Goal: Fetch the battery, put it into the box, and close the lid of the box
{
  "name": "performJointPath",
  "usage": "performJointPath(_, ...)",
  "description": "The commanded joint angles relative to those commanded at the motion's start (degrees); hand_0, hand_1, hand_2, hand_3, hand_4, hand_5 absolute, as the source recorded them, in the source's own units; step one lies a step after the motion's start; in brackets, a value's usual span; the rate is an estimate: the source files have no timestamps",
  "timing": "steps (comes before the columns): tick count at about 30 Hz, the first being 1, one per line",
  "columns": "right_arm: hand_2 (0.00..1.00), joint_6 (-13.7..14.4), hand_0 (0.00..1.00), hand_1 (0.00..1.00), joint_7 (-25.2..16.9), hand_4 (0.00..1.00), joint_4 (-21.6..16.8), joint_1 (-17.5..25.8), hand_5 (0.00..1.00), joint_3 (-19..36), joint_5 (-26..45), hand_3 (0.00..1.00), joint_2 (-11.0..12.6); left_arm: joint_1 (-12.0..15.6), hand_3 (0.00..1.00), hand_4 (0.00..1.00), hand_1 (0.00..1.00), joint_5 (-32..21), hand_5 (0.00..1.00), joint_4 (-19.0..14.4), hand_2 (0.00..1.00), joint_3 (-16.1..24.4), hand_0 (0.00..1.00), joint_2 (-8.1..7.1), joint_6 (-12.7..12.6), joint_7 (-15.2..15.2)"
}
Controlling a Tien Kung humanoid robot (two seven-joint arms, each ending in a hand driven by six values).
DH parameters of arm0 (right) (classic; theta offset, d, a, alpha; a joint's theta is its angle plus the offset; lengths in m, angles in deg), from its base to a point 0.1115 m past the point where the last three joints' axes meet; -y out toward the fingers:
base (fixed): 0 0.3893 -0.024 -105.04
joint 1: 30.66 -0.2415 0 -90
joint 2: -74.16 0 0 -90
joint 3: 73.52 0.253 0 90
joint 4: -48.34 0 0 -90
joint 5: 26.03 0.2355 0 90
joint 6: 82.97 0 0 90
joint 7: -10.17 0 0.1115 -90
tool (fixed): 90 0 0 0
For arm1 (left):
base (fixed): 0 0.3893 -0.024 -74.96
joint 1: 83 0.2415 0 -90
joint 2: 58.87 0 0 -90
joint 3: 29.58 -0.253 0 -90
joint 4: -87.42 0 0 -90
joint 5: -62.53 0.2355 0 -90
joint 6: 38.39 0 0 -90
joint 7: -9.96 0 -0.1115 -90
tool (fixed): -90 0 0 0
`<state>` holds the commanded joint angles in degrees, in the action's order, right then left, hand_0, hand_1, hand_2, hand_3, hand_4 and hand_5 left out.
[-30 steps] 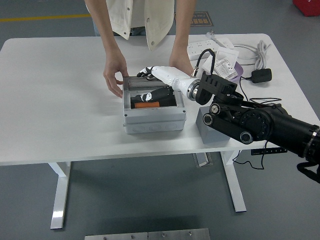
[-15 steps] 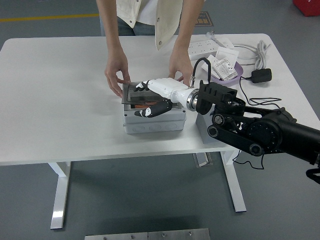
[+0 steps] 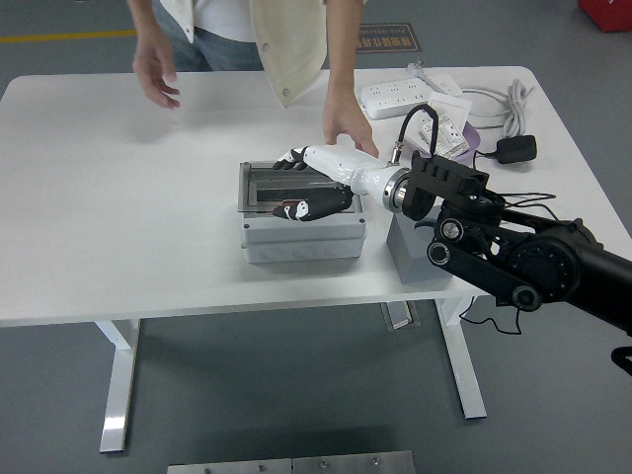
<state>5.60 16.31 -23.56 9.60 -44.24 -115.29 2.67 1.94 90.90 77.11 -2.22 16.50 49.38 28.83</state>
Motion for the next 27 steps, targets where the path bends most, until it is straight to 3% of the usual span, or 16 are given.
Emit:
performJointPath(6, 0.824, 3.6, 0.829, 0.801, -3.1, 0.847, -7.4, 8.0, 0.600, 11.0, -0.8, 0.845, 1.5, 0.4, 0.555, 0.523, 0.587, -0.9, 0.002, 0.0, 0.504, -0.6, 0.573, 0.37, -0.1, -0.1)
performJointPath(7, 0.783, 4.8, 0.794, 0.759, -4.2, 0.846, -8.6, 9.5, 0.602, 13.0, 0.2, 0.806, 1.5, 0.5, 0.555, 0.523, 0.587, -1.1, 0.002, 0.0, 0.504, -0.8, 0.573, 0.43, -0.1, -0.2)
performJointPath(11, 0.783, 9.4, 0.794, 0.759, -8.9, 0.846, -12.8, 14.9, 0.602, 20.0, 5.2, 0.806, 1.4, 0.7, 0.555, 0.523, 0.587, -1.7, 0.002, 0.0, 0.504, -1.3, 0.573, 0.65, -0.1, -0.4)
performJointPath(12, 0.701, 11.1, 0.756, 0.676, -10.7, 0.853, -13.8, 16.8, 0.609, 22.2, 7.3, 0.716, 1.4, 0.8, 0.555, 0.523, 0.587, -2.0, 0.002, 0.0, 0.504, -1.4, 0.573, 0.73, -0.1, -0.4)
performJointPath(14, 0.701, 13.2, 0.756, 0.676, -13.1, 0.853, -14.6, 19.1, 0.609, 25.0, 10.6, 0.716, 1.4, 0.9, 0.555, 0.523, 0.587, -2.3, 0.002, 0.0, 0.504, -1.7, 0.573, 0.82, -0.2, -0.5)
performJointPath(19, 0.668, 18.5, 0.753, 0.656, -20.4, 0.857, -14.5, 25.8, 0.603, 31.9, 21.9, 0.688, 0.6, 1.2, 0.555, 0.523, 0.587, -3.1, 0.002, 0.0, 0.504, -2.2, 0.573, 1.00, -0.2, -0.6)
performJointPath(23, 0.668, 19.3, 0.753, 0.656, -24.5, 0.857, -12.7, 30.6, 0.603, 36.1, 29.3, 0.688, -0.2, 1.3, 0.555, 0.523, 0.587, -3.3, 0.002, 0.0, 0.504, -2.3, 0.573, 1.03, -0.3, -0.7)
performJointPath(27, 0.655, 19.6, 0.736, 0.648, -24.4, 0.859, -10.6, 34.5, 0.615, 38.5, 30.4, 0.671, -0.6, 1.3, 0.555, 0.523, 0.587, -3.5, 0.002, 0.0, 0.504, -2.4, 0.573, 0.90, -0.3, -0.8)
